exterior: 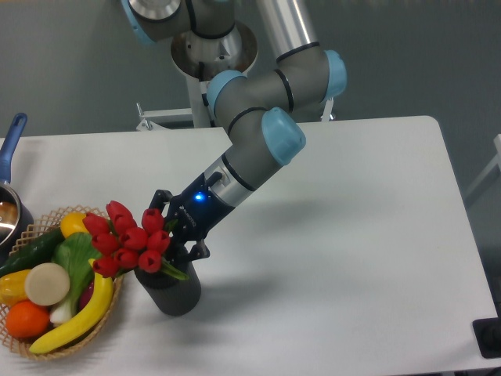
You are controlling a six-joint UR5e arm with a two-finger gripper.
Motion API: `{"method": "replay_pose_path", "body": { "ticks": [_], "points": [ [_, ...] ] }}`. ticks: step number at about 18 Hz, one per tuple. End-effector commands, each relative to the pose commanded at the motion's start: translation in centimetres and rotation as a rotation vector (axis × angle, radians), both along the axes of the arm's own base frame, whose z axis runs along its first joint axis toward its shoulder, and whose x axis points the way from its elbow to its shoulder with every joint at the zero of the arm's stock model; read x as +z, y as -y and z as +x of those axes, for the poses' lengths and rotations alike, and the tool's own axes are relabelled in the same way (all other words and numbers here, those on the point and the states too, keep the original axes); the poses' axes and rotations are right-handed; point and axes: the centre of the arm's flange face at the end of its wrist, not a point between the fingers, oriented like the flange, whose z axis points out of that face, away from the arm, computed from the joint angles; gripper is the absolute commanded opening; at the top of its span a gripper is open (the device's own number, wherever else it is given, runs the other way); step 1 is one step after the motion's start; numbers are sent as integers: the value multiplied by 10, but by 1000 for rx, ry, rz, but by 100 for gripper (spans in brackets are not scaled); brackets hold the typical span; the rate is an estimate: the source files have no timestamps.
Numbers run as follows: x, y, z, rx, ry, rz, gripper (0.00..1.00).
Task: Pick up the flowers from the vase
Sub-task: 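Close the gripper on the tulip stems at the vase rim, then lift the gripped tulips straight up out of the black vase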
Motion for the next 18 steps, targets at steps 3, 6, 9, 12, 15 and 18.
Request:
{"method": "replay_pose_path", "body": {
  "ticks": [3, 6, 9, 12, 15, 18],
  "points": [
    [2, 3, -4, 9, 1, 3, 36],
    [7, 4, -9, 19, 3, 10, 37],
    [19, 10, -14, 40, 16, 26, 37],
    [33, 17, -20, 73, 50, 42, 36],
    [57, 19, -17, 94, 77, 64, 37],
    [82, 22, -14, 117, 82, 71, 37]
  ]
}}
